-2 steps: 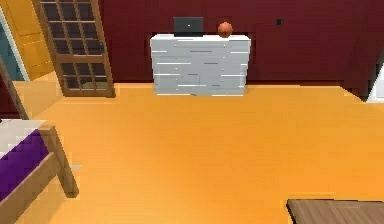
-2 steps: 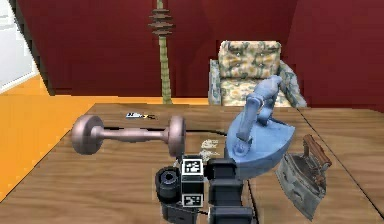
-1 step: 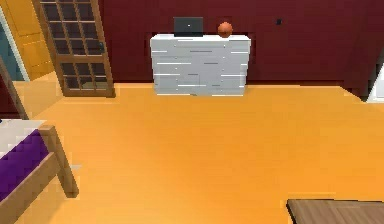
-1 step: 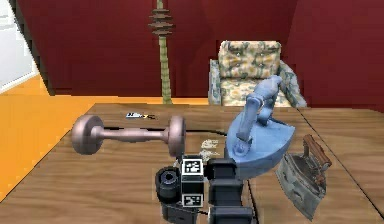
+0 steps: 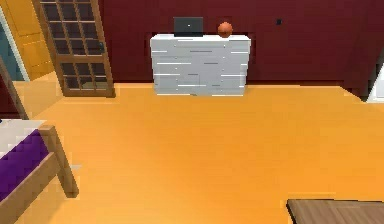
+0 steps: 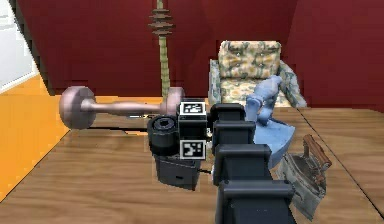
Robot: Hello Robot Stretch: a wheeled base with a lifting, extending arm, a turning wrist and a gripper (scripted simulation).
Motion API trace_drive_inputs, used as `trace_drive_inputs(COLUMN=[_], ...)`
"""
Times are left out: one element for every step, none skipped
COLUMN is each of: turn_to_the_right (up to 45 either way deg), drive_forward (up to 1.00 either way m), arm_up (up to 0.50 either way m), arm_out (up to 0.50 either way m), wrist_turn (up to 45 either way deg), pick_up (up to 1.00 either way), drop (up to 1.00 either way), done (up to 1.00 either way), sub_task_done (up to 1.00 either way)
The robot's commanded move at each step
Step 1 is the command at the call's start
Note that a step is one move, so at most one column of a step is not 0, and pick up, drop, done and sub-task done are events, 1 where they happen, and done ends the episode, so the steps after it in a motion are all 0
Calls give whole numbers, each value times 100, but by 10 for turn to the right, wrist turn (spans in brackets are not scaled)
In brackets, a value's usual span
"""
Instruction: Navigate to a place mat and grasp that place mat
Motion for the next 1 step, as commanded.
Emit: trace_drive_inputs(turn_to_the_right=[0], drive_forward=[0], arm_up=[0], arm_out=[0], wrist_turn=[0], pick_up=[0], drop=[0], done=[100], sub_task_done=[0])
